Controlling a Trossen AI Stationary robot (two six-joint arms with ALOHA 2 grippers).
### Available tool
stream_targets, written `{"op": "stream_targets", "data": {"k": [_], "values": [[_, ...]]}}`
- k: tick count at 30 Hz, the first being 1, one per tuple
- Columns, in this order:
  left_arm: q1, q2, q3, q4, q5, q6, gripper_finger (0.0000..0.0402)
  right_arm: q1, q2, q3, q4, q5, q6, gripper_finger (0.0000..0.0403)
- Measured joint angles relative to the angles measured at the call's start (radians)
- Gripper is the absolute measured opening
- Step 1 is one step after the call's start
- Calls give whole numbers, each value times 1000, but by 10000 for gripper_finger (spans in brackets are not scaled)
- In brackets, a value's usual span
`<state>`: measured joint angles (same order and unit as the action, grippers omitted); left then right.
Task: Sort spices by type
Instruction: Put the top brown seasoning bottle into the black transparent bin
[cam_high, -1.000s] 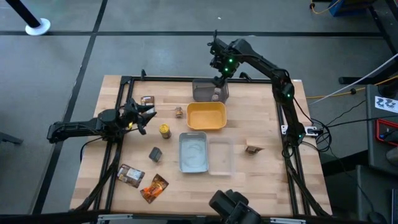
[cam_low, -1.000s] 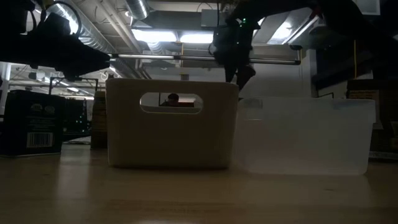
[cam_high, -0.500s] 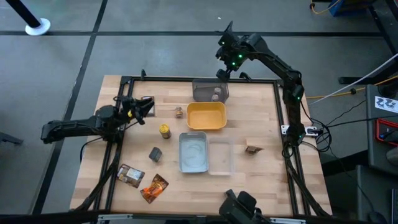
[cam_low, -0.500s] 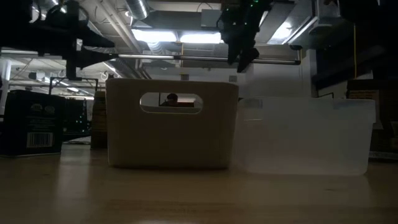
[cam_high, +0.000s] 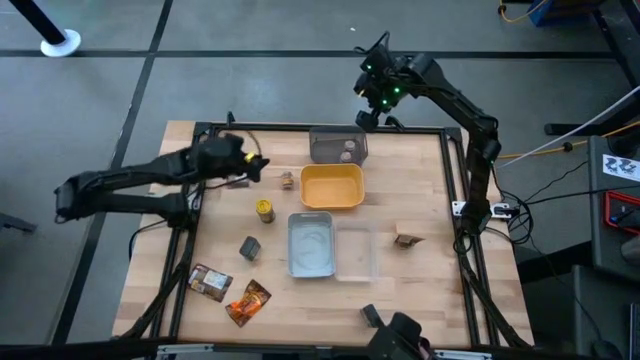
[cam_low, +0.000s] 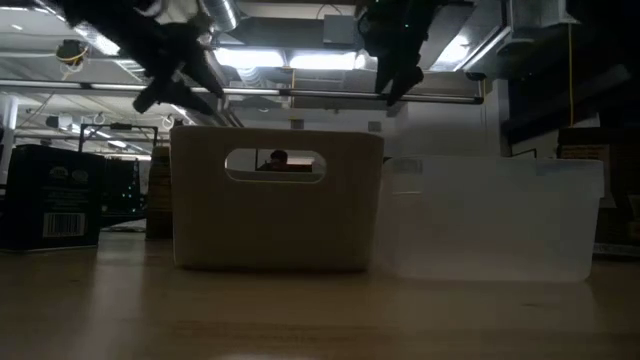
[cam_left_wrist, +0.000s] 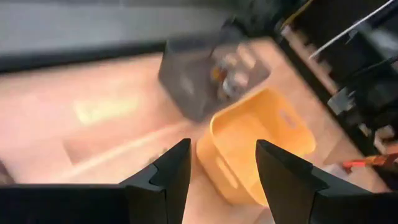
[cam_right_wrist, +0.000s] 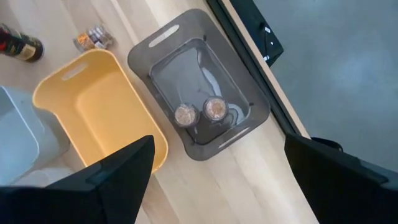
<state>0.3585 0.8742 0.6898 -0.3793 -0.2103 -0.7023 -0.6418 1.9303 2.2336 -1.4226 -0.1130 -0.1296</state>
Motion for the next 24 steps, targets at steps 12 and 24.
{"op": "stream_targets", "data": {"k": [12,24], "values": [[201,349,145,-107,386,-136,166,0,-99,-265,159,-18,-104,358],[290,532,147,-95,526,-250,166,0,-98,-355,268,-29,-168,358]]}}
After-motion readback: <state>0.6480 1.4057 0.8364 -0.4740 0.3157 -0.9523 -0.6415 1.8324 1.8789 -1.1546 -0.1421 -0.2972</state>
